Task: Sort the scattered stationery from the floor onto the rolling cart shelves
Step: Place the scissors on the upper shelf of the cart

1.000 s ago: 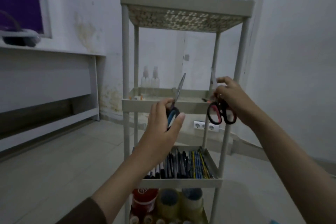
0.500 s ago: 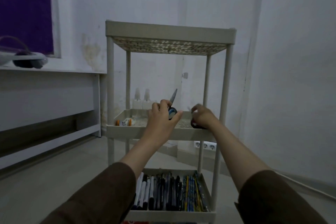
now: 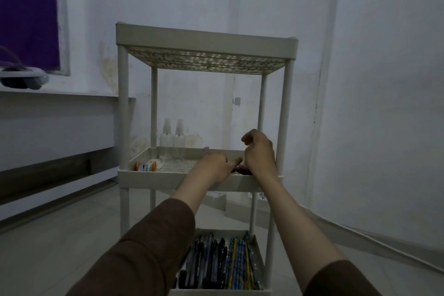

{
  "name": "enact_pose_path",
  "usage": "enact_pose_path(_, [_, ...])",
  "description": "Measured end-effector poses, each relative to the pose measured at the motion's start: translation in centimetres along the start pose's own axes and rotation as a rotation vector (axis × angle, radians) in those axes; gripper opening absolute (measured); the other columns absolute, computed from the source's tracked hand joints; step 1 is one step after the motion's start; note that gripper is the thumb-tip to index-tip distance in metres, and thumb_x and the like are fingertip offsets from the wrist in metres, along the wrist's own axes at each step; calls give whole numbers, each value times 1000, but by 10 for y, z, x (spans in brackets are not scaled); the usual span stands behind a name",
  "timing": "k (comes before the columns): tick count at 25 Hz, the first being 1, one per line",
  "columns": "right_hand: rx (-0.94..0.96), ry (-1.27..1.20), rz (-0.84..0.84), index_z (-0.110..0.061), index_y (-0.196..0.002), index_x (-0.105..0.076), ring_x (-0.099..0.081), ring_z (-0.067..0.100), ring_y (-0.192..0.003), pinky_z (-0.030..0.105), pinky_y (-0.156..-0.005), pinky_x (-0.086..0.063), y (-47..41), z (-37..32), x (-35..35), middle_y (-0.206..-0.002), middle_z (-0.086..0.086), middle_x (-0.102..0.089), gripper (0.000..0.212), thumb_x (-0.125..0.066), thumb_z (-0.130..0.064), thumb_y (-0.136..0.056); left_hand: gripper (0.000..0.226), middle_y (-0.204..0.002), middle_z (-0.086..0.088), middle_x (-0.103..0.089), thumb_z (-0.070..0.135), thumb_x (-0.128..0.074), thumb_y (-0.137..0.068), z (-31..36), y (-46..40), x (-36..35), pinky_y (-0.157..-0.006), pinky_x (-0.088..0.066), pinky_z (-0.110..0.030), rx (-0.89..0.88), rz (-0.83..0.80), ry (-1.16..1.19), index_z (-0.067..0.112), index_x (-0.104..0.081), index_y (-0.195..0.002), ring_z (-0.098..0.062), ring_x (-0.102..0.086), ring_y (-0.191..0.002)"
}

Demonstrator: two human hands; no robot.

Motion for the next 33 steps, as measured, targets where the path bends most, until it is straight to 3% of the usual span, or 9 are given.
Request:
enact_pose_path(4, [110,-23,22,-11,-81,-58,-54,20,-81,10,-39,-37,0,-14,4,-98,11,-61,34,-31,9,-82,40,-138,-13,-47,27,-27,-101,9,9,2,-97,-35,-31,-113,-59,90,9,-41,-135,-26,-46,-123])
enact_pose_path(7, [232,0,40,-7,-75,-59,-55,22,-73,28,-56,-50,5,-30,9,-86,13,-62,29,-34,6,-82,35,-131,-8,-52,20,-31,-99,12,31,26,-99,-41,-38,-242,217,143,13,-44,-131,-22,-49,-118])
enact_pose_path(10, [424,161,19,-1,-74,-60,-55,28,-77,33,-63,-43,19,-49,4,-78,15,-62,22,-40,3,-82,26,-114,-1,-56,10,-41,-93,8,76,44,-88,-44,-32,-409,497,150,13,-54,-115,-16,-51,-106])
enact_pose_path(12, [578,337,-64,0,-76,-60,-54,31,-78,35,-65,-39,37,-59,-10,-77,16,-62,19,-43,0,-84,21,-102,0,-56,5,-45,-89,-2,107,43,-83,-43,-32,-461,564,124,13,-58,-103,-16,-50,-98])
enact_pose_path(15, [769,524,16,-4,-85,-62,-54,32,-84,39,-73,-39,77,-70,-14,-87,13,-63,15,-48,-5,-82,19,-90,6,-54,5,-47,-86,-29,146,30,-79,-41,-30,-475,552,97,14,-61,-93,-13,-48,-90])
enact_pose_path(18, [832,420,223,-7,-89,-65,-47,26,-93,38,-74,-35,141,-68,-10,-97,11,-64,22,-49,-3,-75,18,-86,7,-54,7,-46,-88,-61,173,7,-73,-41,-27,-438,500,128,17,-60,-89,-12,-49,-84])
enact_pose_path(21, [904,373,49,-8,-86,-65,-53,28,-90,38,-69,-43,216,-34,-47,-96,12,-65,21,-50,0,-73,18,-83,7,-56,9,-45,-91,-91,188,-44,-66,-42,-27,-374,373,183,18,-60,-88,-9,-50,-78])
enact_pose_path(27, [620,497,-612,-8,-78,-63,-58,31,-74,35,-63,-41,358,132,-87,-83,11,-61,6,-63,-4,-74,18,-72,13,-56,13,-46,-90,-134,223,-196,-53,-40,-26,-218,57,258,24,-59,-86,-3,-52,-64])
enact_pose_path(33, [54,538,-801,-9,-85,-65,-54,31,-88,39,-73,-44,452,278,-37,-94,8,-61,18,-52,2,-80,16,-64,14,-47,21,-45,-91,-152,266,-314,-52,-32,-24,-144,-230,130,31,-58,-86,-4,-50,-65])
Point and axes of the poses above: each hand's wrist, its own y-axis away from the middle knuckle, its own x-axis out of the back of the hand, z = x × y, the point moved 10 cm from there along -y, towards the middle knuckle
